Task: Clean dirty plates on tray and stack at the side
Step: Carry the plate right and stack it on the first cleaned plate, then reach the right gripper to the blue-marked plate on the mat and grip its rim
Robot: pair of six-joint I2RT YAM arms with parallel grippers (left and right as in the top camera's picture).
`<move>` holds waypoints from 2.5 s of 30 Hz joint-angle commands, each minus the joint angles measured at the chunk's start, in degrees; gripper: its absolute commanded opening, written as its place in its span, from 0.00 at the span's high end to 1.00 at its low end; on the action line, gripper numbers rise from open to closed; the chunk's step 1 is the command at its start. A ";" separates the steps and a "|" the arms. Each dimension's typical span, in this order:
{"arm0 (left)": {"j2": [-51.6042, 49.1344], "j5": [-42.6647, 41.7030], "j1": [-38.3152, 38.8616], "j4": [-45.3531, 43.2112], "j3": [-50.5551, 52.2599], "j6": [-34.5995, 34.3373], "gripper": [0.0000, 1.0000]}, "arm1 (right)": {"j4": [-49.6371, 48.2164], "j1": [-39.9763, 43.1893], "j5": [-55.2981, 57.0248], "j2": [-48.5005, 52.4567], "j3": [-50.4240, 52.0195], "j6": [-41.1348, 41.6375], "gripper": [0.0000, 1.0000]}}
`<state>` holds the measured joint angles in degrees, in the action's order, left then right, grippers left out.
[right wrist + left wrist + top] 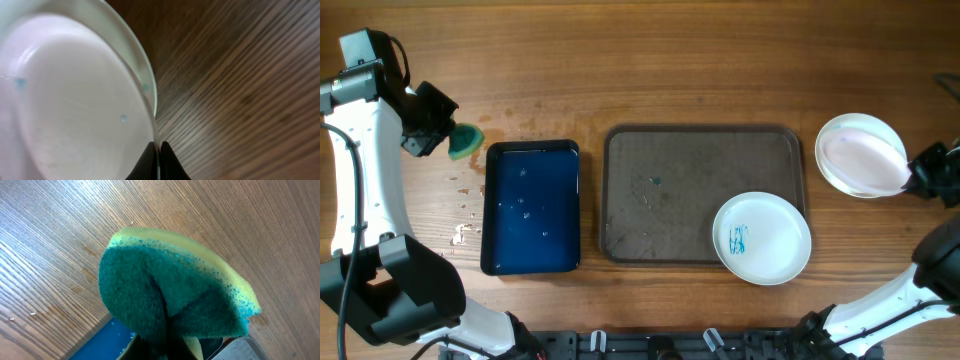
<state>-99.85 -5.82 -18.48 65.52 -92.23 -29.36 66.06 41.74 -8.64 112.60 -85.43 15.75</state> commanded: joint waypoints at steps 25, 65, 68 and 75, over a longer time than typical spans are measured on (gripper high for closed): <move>-0.46 0.50 0.28 -0.72 -1.20 0.68 0.96 | -9.42 -13.51 0.31 -4.55 -0.76 -2.34 0.35; -0.46 0.57 23.41 -6.38 23.47 12.15 0.96 | 16.22 -41.57 -1.20 -29.57 0.81 7.65 0.00; -0.46 0.98 26.32 -8.59 25.64 9.18 0.96 | 16.41 -41.57 -1.18 -29.57 0.81 6.27 0.00; -0.46 2.05 26.36 -12.26 31.26 2.40 0.96 | 17.16 -41.57 -1.18 -29.57 0.81 4.96 0.00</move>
<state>-100.29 -5.41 8.14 53.71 -62.83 -22.31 83.05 0.40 -10.81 83.35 -84.84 21.82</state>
